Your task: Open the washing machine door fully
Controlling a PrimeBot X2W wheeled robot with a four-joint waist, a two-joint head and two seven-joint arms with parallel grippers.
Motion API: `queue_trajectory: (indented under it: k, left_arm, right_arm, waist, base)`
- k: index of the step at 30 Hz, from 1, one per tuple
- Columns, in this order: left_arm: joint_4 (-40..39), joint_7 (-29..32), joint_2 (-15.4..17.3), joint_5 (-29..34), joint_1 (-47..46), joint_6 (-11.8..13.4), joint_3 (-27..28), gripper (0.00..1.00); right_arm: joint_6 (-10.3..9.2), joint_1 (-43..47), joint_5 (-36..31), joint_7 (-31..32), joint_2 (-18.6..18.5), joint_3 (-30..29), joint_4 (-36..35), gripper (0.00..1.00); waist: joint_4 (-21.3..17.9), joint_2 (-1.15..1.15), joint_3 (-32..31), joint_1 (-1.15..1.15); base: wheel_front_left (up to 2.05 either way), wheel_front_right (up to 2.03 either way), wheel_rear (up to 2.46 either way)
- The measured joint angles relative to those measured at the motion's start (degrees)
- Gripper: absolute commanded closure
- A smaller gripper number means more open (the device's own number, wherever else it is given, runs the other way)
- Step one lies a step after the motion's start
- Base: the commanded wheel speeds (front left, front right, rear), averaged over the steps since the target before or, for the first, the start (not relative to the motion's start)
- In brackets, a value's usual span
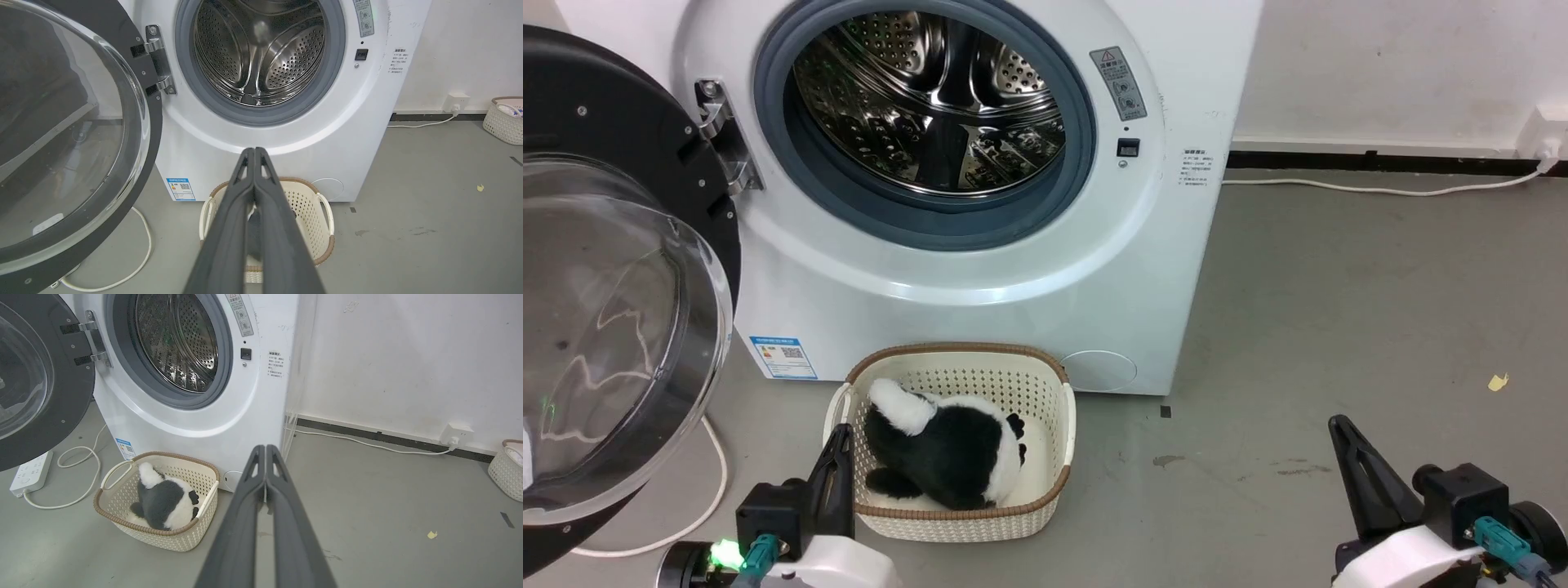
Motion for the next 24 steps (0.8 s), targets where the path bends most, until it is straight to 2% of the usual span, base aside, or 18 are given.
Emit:
queue_trajectory:
  k: [24]
  left_arm:
    - [-0.23, 2.58, -1.0, 1.52, -1.13, -1.27, 1.62, 1.0]
  right_arm:
    - [0.0, -0.45, -0.37, 2.58, 0.0, 0.96, -0.19, 1.0]
  waist:
    - [-0.95, 0.0, 0.05, 0.0]
  base:
    - [0.0, 0.0, 0.0]
